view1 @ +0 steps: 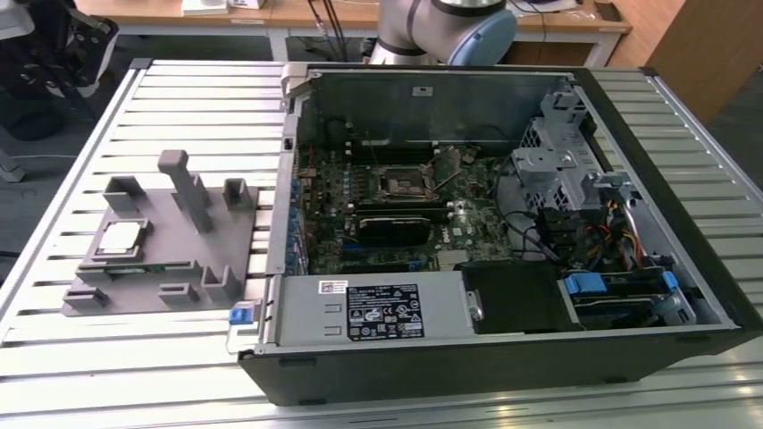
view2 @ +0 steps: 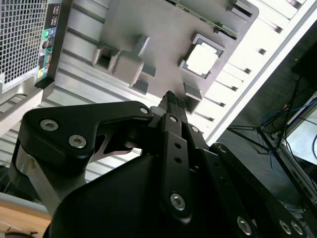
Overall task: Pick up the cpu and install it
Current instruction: 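Reach for the cpu, then pick up the cpu and move it towards the insertion slot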
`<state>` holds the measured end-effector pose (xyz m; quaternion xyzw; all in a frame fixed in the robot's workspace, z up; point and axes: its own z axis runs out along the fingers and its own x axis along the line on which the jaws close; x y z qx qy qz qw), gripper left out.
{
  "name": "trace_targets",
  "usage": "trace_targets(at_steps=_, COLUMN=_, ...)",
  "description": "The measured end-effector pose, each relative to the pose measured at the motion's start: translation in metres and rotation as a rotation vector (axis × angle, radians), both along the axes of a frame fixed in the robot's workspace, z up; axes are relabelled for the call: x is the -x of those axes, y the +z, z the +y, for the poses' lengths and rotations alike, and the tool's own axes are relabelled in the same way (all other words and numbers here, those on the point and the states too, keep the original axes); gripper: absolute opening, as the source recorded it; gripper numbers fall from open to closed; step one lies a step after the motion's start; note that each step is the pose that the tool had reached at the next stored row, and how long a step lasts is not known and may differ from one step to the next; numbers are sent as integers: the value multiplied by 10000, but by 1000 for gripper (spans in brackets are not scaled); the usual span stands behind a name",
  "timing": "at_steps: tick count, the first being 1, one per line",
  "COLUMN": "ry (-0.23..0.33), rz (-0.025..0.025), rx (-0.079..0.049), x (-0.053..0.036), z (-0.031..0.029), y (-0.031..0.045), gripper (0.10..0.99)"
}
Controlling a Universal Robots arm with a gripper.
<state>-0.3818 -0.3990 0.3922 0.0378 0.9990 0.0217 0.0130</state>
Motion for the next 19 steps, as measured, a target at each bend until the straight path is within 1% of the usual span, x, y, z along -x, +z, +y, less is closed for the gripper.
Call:
trace_targets(at_steps=6, ry=-1, rz=0, rx=0, x=197, z=1, y=-3, gripper=106)
trace_targets(at_steps=9, ry=-1, rz=0, rx=0, x=261, z=0, y=-6, gripper=106)
trace_targets(at_steps=11, ry=0, rz=0, rx=-1, x=275, z=0, y=-6, gripper=106)
trace_targets(at_steps=19, ry=0, rz=2, rx=12, x=276, z=0, y=-15, gripper=106)
